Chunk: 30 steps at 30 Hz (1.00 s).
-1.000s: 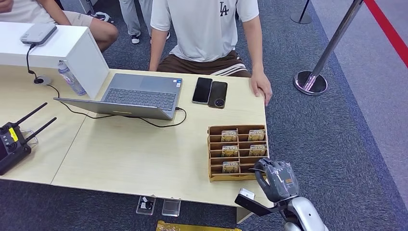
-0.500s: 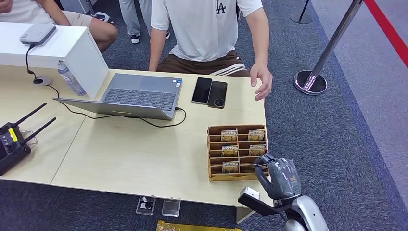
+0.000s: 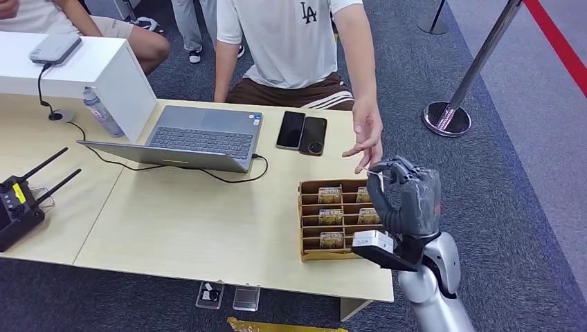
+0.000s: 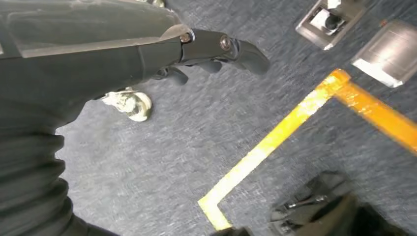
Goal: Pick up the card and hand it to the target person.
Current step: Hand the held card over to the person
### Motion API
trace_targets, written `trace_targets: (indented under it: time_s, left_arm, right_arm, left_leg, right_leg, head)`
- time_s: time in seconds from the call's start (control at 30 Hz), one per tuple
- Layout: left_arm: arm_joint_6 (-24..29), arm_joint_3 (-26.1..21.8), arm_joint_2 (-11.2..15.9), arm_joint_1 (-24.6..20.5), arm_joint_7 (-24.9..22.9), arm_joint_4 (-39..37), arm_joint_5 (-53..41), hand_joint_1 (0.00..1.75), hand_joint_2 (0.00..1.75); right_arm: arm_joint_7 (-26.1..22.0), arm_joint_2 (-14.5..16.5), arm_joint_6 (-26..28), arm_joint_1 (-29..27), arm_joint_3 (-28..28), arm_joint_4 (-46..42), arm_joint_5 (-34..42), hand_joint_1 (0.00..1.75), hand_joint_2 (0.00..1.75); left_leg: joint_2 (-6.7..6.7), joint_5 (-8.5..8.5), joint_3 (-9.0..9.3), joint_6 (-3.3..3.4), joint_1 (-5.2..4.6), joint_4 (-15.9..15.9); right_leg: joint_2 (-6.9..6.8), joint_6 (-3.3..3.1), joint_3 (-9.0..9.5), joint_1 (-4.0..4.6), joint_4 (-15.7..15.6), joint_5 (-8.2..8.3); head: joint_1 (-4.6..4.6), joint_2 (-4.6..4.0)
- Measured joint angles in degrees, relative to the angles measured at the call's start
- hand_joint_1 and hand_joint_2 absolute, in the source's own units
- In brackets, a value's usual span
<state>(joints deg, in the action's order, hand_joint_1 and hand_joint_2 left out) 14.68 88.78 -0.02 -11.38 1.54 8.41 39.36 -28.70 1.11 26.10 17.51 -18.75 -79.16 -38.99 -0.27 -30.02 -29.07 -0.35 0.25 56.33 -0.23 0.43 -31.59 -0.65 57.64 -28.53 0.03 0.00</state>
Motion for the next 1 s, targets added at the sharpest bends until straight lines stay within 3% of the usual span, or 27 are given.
trace_targets:
  time_s: [0.33, 0.37, 0.4, 0.43, 0.47, 0.5, 0.53, 0.57, 0.6, 0.83, 1.0]
  left_arm:
    - [-1.22, 0.0, -0.33, -0.33, -2.08, 0.0, -1.29, 0.0, 1.75]
    - [-1.28, 0.0, -0.33, -0.32, -2.14, 0.0, -1.21, 0.0, 1.75]
    - [-1.24, 0.0, -0.33, -0.31, -2.13, 0.0, -1.13, 0.0, 1.75]
    - [-1.09, 0.0, -0.33, -0.29, -2.09, 0.0, -1.1, 0.0, 1.75]
    - [-0.85, 0.0, -0.33, -0.26, -1.99, 0.0, -1.16, 0.0, 1.31]
    - [-0.59, 0.0, -0.33, -0.23, -1.8, 0.0, -1.26, 0.0, 0.87]
    - [-0.42, 0.0, -0.33, -0.2, -1.58, 0.0, -1.34, 0.0, 0.44]
    - [-0.32, 0.0, -0.32, -0.16, -1.37, -0.01, -1.38, 0.0, 0.0]
    - [-0.27, 0.0, -0.31, -0.12, -1.24, -0.01, -1.38, 0.0, 0.0]
    - [-0.33, 0.02, -0.31, 0.28, -2.03, -0.01, -1.53, 0.0, 0.0]
    - [-0.04, 0.01, -0.31, 0.58, -1.69, -0.02, -0.82, 0.0, 0.0]
  right_arm:
    - [1.58, 6.83, 5.64, 13.09, -5.89, 18.62, -2.87, 1.75, 1.75]
    - [1.58, 7.48, 6.09, 14.19, -6.19, 20.5, -2.91, 1.56, 1.75]
    - [1.58, 8.11, 6.54, 15.29, -6.46, 22.35, -2.92, 1.23, 1.75]
    - [1.58, 8.72, 6.99, 16.34, -6.66, 24.17, -2.87, 0.8, 1.75]
    - [1.58, 9.26, 7.43, 17.25, -6.78, 25.84, -2.75, 0.36, 1.75]
    - [1.56, 9.7, 7.91, 17.97, -6.84, 27.3, -2.58, 0.11, 1.31]
    - [1.46, 10.0, 8.44, 18.5, -6.86, 28.56, -2.36, 0.0, 0.87]
    - [1.31, 10.16, 9.02, 18.84, -6.86, 29.58, -2.09, 0.0, 0.44]
    - [1.11, 10.23, 9.59, 19.01, -6.86, 30.37, -1.81, 0.0, 0.0]
    - [0.48, 9.59, 12.56, 18.2, -6.57, 31.14, 0.71, 0.0, 0.0]
    - [0.08, 6.87, 13.58, 14.25, -3.37, 25.82, 3.03, 0.0, 0.0]
  left_leg:
    - [-0.01, 0.02, -0.03, -0.02, 0.01, 0.0]
    - [-0.01, 0.02, -0.03, -0.02, 0.01, 0.0]
    - [-0.01, 0.02, -0.03, -0.02, 0.01, 0.0]
    - [-0.01, 0.02, -0.03, -0.02, 0.01, 0.0]
    - [-0.02, 0.02, -0.03, -0.02, 0.01, 0.0]
    - [-0.02, 0.02, -0.03, -0.02, 0.01, 0.0]
    - [-0.02, 0.02, -0.03, -0.02, 0.01, 0.0]
    - [-0.03, 0.02, -0.03, -0.02, 0.01, 0.0]
    - [-0.03, 0.02, -0.03, -0.02, 0.01, 0.0]
    - [-0.02, 0.02, -0.04, -0.02, 0.0, 0.02]
    - [-0.03, 0.01, -0.05, -0.02, 0.0, 0.02]
  right_leg:
    - [0.0, 0.0, -0.03, 0.01, 0.04, 0.0]
    - [0.0, 0.0, -0.03, 0.01, 0.04, 0.0]
    - [0.0, 0.0, -0.03, 0.01, 0.04, 0.0]
    - [-0.01, 0.0, -0.04, 0.01, 0.04, 0.0]
    - [-0.01, 0.0, -0.04, 0.01, 0.03, 0.0]
    - [-0.01, 0.0, -0.04, 0.01, 0.03, 0.0]
    - [-0.01, 0.0, -0.03, 0.01, 0.03, 0.0]
    - [-0.02, 0.0, -0.03, 0.01, 0.03, 0.0]
    - [-0.02, 0.0, -0.03, 0.01, 0.03, 0.0]
    - [-0.01, 0.0, -0.1, 0.01, 0.0, 0.0]
    - [-0.03, 0.0, -0.12, 0.01, -0.03, 0.0]
  head:
    - [-0.02, 0.0]
    - [-0.03, 0.0]
    - [-0.03, 0.0]
    - [-0.03, 0.0]
    - [-0.03, 0.0]
    - [-0.03, 0.0]
    - [-0.03, 0.0]
    - [-0.03, 0.0]
    - [-0.03, 0.0]
    - [-0.02, 0.0]
    - [-0.08, 0.0]
